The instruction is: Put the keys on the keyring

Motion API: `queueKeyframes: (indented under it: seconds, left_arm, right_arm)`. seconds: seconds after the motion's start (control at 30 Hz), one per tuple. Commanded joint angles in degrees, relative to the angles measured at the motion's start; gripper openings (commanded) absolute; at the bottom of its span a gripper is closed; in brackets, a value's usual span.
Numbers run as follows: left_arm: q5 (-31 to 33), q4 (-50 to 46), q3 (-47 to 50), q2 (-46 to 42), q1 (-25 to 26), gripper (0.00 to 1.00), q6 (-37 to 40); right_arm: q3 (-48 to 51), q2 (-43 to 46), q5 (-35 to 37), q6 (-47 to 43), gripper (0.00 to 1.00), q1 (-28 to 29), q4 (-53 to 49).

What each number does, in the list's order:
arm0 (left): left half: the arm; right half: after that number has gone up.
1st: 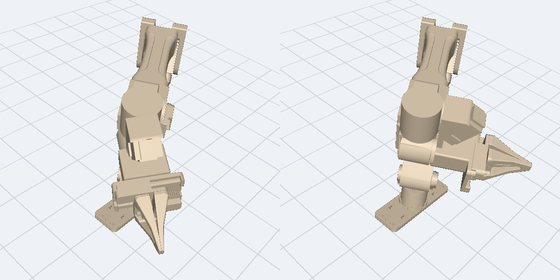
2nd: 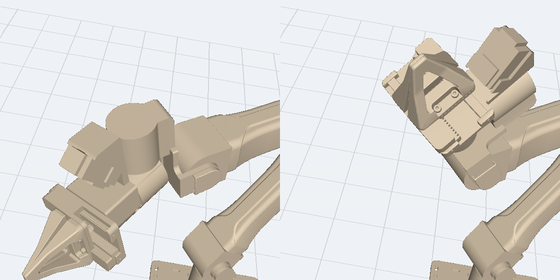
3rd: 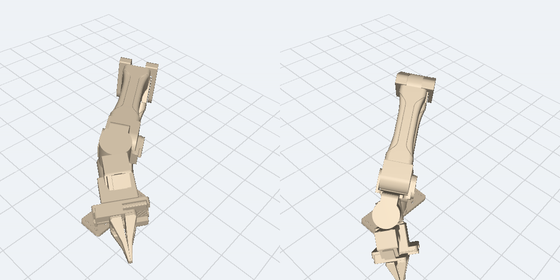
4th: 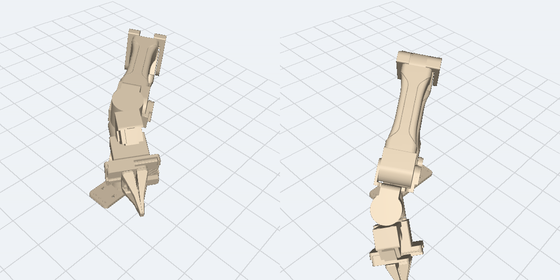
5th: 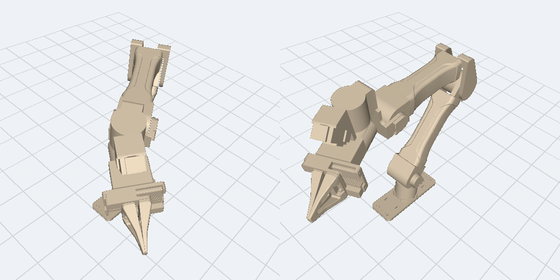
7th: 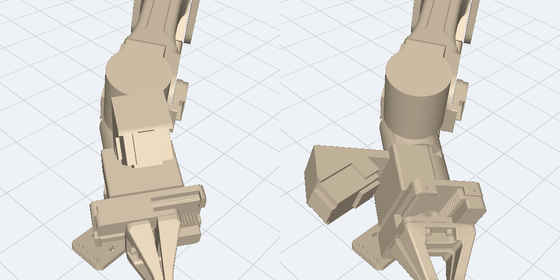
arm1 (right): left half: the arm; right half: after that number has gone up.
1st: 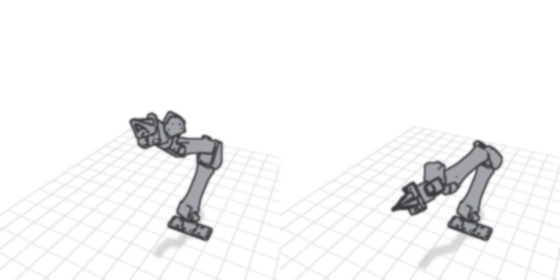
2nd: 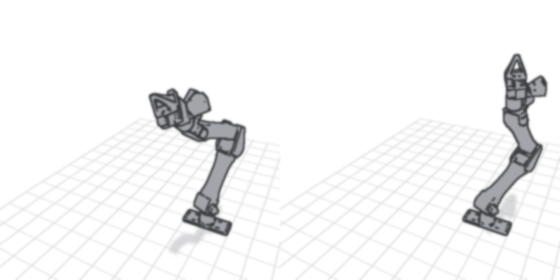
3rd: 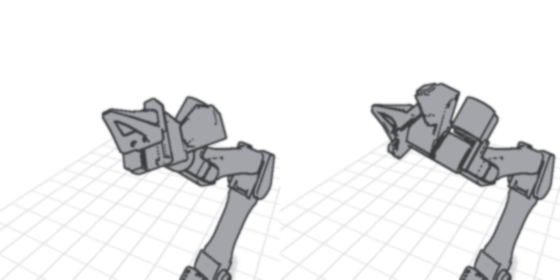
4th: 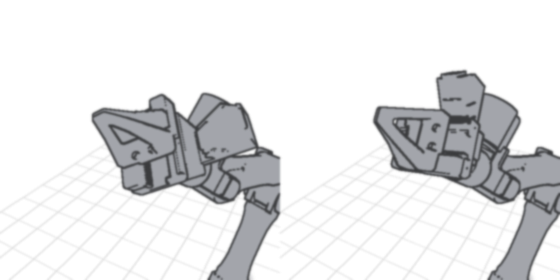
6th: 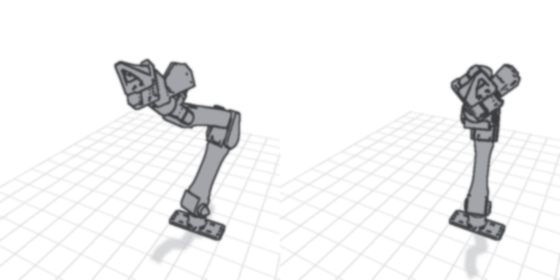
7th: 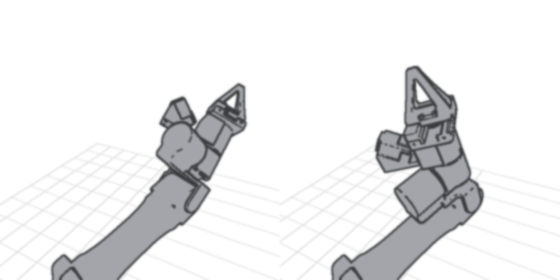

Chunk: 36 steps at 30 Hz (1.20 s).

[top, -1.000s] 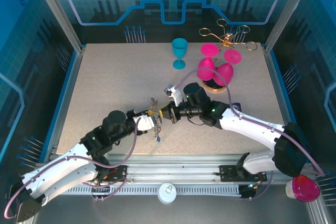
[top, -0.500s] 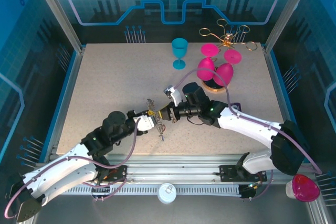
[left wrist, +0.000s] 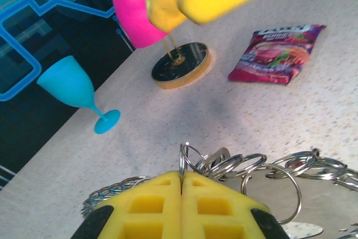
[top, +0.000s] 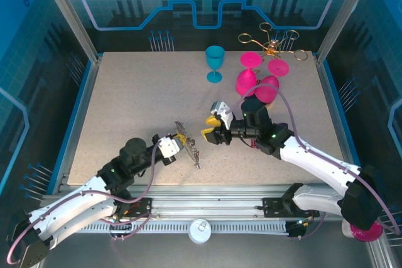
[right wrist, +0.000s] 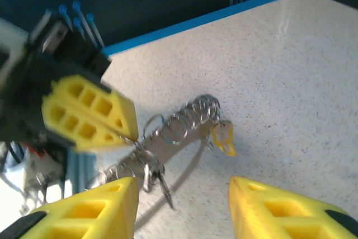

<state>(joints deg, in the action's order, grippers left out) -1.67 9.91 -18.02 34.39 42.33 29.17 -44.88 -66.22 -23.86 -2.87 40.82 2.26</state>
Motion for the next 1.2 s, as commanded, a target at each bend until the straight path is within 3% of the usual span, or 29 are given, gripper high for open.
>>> queueKeyframes:
  seconds: [0.0, 0.2, 0.57, 0.87, 0.97, 1.17]
  left_arm:
    - [-8.64, 7.13, 0.95, -2.14, -1.22, 0.0, -5.18]
    - [-14.79, 9.57, 1.69, -2.03, -2.07, 0.0, -6.93]
    - [-17.62, 11.58, 1.45, -0.45, -2.02, 0.0, -7.45]
    - [-17.95, 11.97, 1.29, 0.1, -2.06, 0.0, -7.48]
    - [-17.44, 12.02, 1.12, 0.46, -2.16, 0.0, -7.5]
    - [-12.1, 2.69, -2.82, 1.28, -2.12, 0.09, -6.03]
  right_arm:
    - [-0.06, -0.17, -8.14, -18.08, 0.44, 0.08, 1.93]
    - [-3.04, -2.53, -12.66, -25.78, 0.38, 1.81, -2.91]
    - [-3.63, -5.28, -13.73, -25.34, 0.28, 4.22, -0.99]
    - [-3.45, -5.82, -14.68, -24.53, 0.14, 4.58, 0.68]
    - [-3.99, -6.07, -14.99, -24.54, 0.01, 4.62, 0.03]
    - [-8.94, -6.07, -12.49, -28.67, 0.0, 4.83, -10.9]
